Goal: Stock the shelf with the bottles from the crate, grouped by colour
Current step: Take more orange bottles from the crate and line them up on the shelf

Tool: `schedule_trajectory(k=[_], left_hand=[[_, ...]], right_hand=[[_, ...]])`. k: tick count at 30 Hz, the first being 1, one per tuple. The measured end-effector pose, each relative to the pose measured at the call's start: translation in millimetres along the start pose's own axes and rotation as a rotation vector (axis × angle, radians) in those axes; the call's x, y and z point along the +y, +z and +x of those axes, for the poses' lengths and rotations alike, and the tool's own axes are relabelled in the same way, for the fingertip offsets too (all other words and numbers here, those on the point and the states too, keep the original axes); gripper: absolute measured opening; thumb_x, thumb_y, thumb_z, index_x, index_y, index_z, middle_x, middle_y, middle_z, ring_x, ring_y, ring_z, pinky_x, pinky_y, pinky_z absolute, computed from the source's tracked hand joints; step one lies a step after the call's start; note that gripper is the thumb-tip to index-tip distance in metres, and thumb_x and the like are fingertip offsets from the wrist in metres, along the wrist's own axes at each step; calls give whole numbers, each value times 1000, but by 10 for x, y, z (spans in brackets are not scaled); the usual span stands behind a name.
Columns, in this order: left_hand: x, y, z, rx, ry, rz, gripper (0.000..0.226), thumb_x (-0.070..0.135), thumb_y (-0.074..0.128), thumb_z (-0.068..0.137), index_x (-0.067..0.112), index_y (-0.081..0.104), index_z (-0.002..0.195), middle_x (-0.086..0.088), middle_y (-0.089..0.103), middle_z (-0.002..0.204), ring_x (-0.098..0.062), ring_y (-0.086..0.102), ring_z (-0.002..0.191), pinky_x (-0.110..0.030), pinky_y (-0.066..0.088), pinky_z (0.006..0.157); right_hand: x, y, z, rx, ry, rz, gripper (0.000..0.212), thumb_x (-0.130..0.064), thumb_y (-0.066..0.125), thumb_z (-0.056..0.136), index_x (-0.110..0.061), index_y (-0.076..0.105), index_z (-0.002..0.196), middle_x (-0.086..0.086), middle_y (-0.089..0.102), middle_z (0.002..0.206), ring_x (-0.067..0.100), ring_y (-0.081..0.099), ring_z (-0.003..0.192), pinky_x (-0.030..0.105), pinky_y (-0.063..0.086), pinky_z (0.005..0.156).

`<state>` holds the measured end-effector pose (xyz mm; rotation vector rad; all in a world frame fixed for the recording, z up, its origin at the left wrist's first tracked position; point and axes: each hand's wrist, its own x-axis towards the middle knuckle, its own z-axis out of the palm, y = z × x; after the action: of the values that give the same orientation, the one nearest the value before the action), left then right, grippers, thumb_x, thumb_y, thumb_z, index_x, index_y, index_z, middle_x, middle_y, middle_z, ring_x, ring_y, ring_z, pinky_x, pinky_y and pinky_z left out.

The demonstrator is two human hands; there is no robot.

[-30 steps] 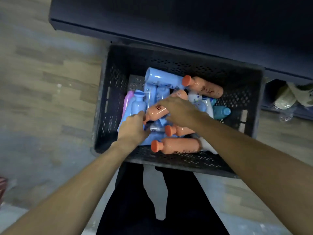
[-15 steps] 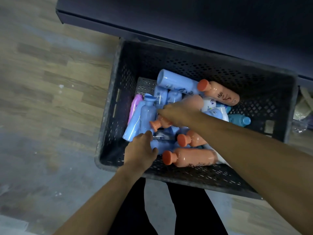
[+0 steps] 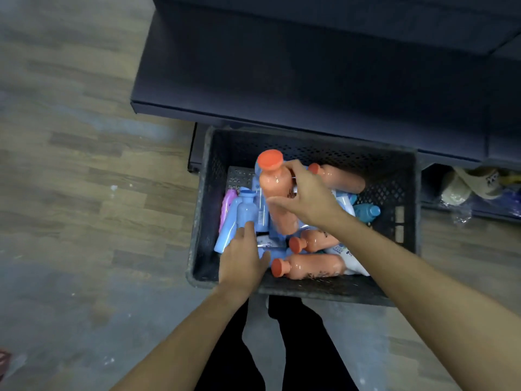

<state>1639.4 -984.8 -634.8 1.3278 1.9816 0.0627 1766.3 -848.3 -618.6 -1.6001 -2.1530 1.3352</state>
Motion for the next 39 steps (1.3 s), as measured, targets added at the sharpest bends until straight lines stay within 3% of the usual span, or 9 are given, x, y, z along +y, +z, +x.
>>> schedule_trajectory(k=[2, 4, 8, 11, 14, 17, 20, 24, 39], left_hand=[[152, -303, -106, 82, 6, -114, 60, 38, 68, 86, 13, 41, 134, -7, 59, 116, -28, 59, 105, -31, 37, 72], [307, -621, -209, 154, 40, -199, 51, 44, 69, 85, 14, 48, 121, -5, 63, 107, -27, 61, 98, -31, 39, 71], [521, -1252, -363, 241, 85, -268, 46, 47, 70, 80, 13, 48, 103, -4, 65, 97, -29, 62, 97, -41, 49, 78], [596, -1647, -441, 330, 119, -270, 49, 48, 74, 75, 13, 46, 95, -5, 66, 91, -32, 62, 89, -37, 43, 66], [712, -2001, -517, 394, 146, -291, 49, 50, 74, 73, 13, 48, 92, -5, 67, 88, -33, 63, 88, -37, 44, 66], [834, -2341, -621, 427, 197, -321, 47, 47, 76, 72, 12, 53, 93, -3, 68, 88, -30, 64, 89, -35, 42, 68], [916, -2657, -719, 430, 253, -337, 45, 43, 78, 69, 15, 56, 96, 1, 69, 91, -25, 63, 90, -33, 44, 70], [1074, -3077, -888, 475, 366, -330, 45, 41, 81, 70, 20, 59, 102, 8, 68, 94, -13, 63, 90, -28, 46, 74], [2010, -4955, -1712, 783, 683, -217, 56, 46, 81, 69, 16, 60, 112, 3, 68, 102, -17, 64, 93, -34, 52, 80]], right_hand=[[-384, -158, -194, 92, 29, 73, 60, -35, 83, 76, -14, 51, 122, -1, 65, 109, 18, 60, 98, 32, 47, 81], [-795, -315, -344, 181, 60, 107, 59, -38, 84, 74, -14, 52, 118, -1, 66, 105, 19, 61, 98, 32, 48, 82], [-1582, -620, -546, 356, 29, 11, 60, -48, 81, 72, -15, 49, 111, -4, 62, 89, 26, 61, 89, 41, 49, 79], [-2033, -833, -618, 437, -7, -81, 64, -55, 79, 71, -16, 45, 110, 0, 63, 91, 32, 61, 90, 40, 46, 73], [-2382, -995, -673, 475, -46, -136, 64, -60, 78, 69, -18, 45, 105, 2, 64, 95, 31, 61, 92, 39, 44, 72], [-2669, -1191, -757, 492, -94, -148, 63, -62, 73, 71, -20, 45, 109, 1, 65, 101, 28, 61, 95, 41, 48, 75], [-2857, -1466, -861, 445, -177, -90, 57, -54, 69, 79, -22, 45, 120, 0, 67, 110, 24, 64, 99, 46, 53, 85], [-3106, -1832, -1070, 402, -340, -95, 53, -44, 68, 87, -28, 39, 129, -1, 66, 115, 19, 65, 101, 45, 55, 87], [-4779, -3237, -1767, 677, -752, -95, 54, -32, 75, 86, -15, 47, 128, -1, 68, 111, 21, 67, 95, 38, 54, 87]])
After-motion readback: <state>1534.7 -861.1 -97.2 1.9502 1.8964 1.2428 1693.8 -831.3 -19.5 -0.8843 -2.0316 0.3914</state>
